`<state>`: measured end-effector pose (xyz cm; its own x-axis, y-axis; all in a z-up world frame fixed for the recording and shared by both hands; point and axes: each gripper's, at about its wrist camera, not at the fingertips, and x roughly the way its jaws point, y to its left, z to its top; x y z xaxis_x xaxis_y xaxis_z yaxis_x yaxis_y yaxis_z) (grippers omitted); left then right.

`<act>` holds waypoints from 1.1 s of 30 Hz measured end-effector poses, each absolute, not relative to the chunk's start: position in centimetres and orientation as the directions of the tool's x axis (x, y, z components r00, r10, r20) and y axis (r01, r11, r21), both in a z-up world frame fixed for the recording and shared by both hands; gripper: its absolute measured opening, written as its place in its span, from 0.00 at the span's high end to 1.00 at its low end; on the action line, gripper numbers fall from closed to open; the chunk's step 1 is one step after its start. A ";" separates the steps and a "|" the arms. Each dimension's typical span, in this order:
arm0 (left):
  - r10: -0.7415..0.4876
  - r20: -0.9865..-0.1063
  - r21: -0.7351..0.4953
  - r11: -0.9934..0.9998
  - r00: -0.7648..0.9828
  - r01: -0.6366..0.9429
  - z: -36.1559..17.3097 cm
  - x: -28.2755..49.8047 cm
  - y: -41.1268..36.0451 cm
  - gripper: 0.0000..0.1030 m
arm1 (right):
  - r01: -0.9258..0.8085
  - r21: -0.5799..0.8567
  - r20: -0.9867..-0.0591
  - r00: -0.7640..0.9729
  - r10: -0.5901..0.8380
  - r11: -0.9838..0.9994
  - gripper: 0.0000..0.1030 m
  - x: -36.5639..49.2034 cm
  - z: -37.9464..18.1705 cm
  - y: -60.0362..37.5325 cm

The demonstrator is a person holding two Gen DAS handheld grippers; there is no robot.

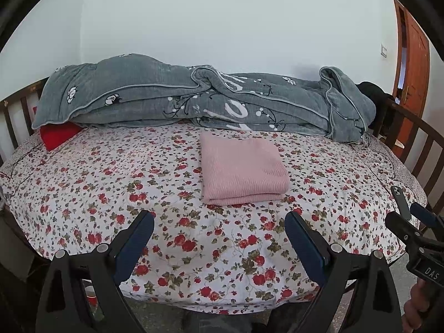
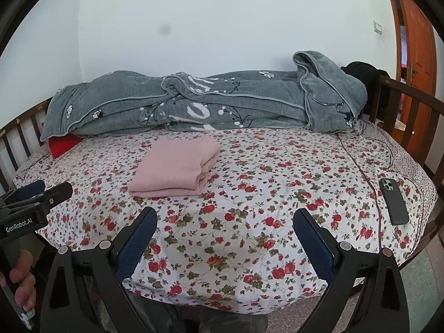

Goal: Fold small clothes

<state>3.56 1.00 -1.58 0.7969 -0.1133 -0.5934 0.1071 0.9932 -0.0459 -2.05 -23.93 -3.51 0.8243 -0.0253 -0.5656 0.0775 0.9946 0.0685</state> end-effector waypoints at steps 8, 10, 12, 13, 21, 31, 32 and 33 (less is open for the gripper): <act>-0.109 -0.592 -0.048 0.994 0.799 0.100 -1.6 3.6 1.1 0.07 | 0.072 0.067 -0.561 0.828 -0.022 0.995 0.06 -2.2 -3.3 -23.6; -0.110 -0.592 -0.049 0.994 0.798 0.101 -1.6 3.6 1.1 0.07 | 0.076 0.066 -0.560 0.828 -0.026 0.995 0.06 -2.2 -3.2 -23.5; -0.108 -0.591 -0.047 0.994 0.799 0.100 -1.6 3.6 1.0 0.07 | 0.078 0.074 -0.563 0.826 -0.023 0.994 0.06 -2.1 -3.2 -23.6; -0.106 -0.590 -0.047 0.994 0.800 0.097 -1.6 3.5 1.0 0.07 | 0.077 0.076 -0.564 0.825 -0.021 0.994 0.06 -2.1 -3.2 -23.6; -0.111 -0.589 -0.049 0.994 0.801 0.102 -1.4 3.5 1.1 0.07 | 0.075 0.065 -0.559 0.829 -0.026 0.995 0.06 -2.2 -3.0 -23.3; -0.103 -0.589 -0.048 0.995 0.802 0.092 -1.2 3.6 1.3 0.07 | 0.074 0.062 -0.556 0.831 -0.027 0.995 0.06 -2.2 -2.8 -23.2; -0.103 -0.590 -0.050 0.995 0.801 0.091 -1.2 3.6 1.3 0.07 | 0.075 0.065 -0.554 0.832 -0.027 0.995 0.06 -2.3 -2.8 -23.2; -0.103 -0.590 -0.051 0.995 0.801 0.091 -1.2 3.6 1.4 0.07 | 0.076 0.068 -0.555 0.831 -0.025 0.995 0.06 -2.3 -2.8 -23.2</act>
